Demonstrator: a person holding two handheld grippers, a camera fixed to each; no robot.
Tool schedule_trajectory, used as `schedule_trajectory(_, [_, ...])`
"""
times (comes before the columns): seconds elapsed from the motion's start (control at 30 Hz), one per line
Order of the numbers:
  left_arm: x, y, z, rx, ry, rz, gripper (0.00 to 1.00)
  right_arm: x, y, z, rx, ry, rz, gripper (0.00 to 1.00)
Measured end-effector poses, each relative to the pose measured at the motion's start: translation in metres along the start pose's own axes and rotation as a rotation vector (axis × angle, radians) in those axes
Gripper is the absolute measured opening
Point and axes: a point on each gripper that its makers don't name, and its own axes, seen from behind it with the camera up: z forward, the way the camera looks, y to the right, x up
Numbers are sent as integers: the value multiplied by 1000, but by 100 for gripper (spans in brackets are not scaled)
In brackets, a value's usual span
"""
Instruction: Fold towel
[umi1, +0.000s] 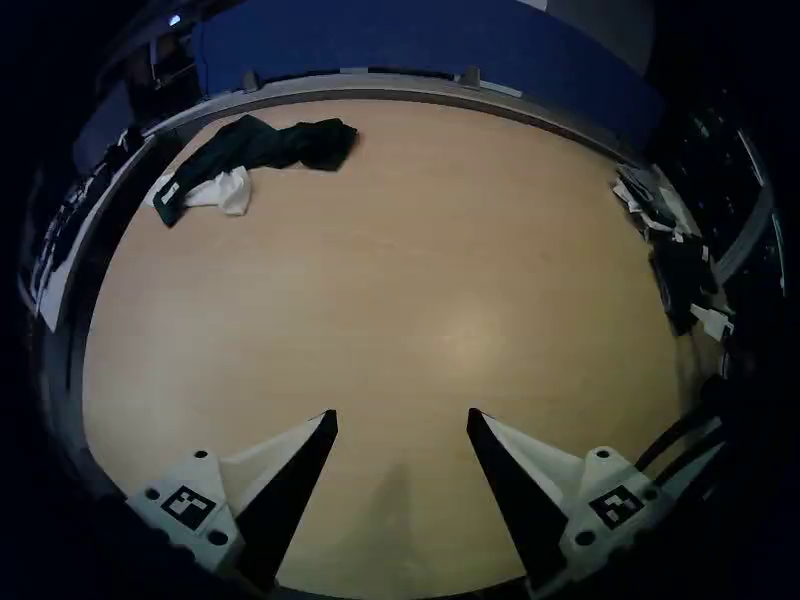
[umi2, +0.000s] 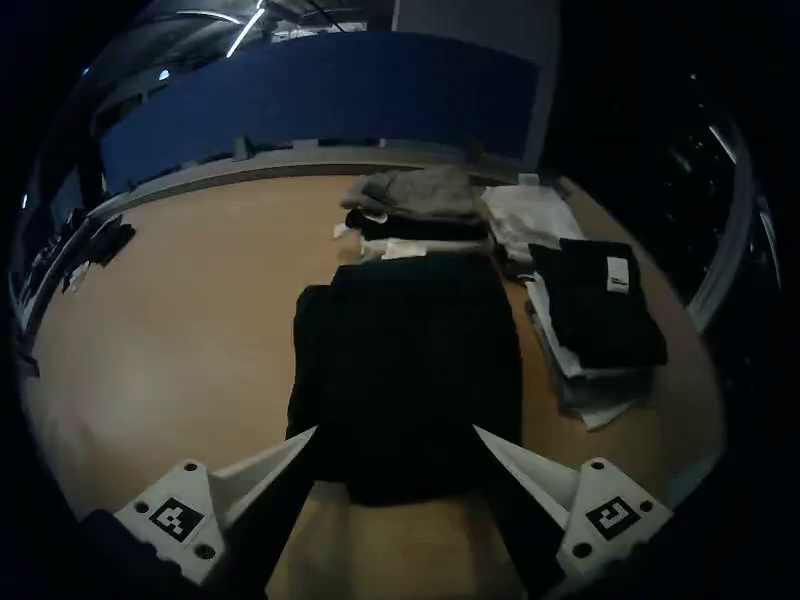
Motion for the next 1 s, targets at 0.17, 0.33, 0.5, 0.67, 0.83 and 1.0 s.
schedule_trajectory(0.17, [1,-2,-1,1,10,-4,97,9,1,-5,-3,25,6,100])
schedule_trajectory(0.33, [4,-4,-3,1,24,-7,97,33,0,-21,-10,99,21,100])
schedule_trajectory(0.5, [10,-4,-5,-8,53,-13,97,56,-4,-39,0,174,45,100])
schedule_trajectory(0.67, [18,-5,-9,-19,86,-20,97,72,-11,-56,17,233,77,100])
schedule_trajectory(0.83, [22,-6,-13,-26,109,-17,97,84,-20,-72,34,287,103,100])
schedule_trajectory(1.0, [33,-4,-16,-40,152,-14,97,97,-29,-88,31,345,132,100])
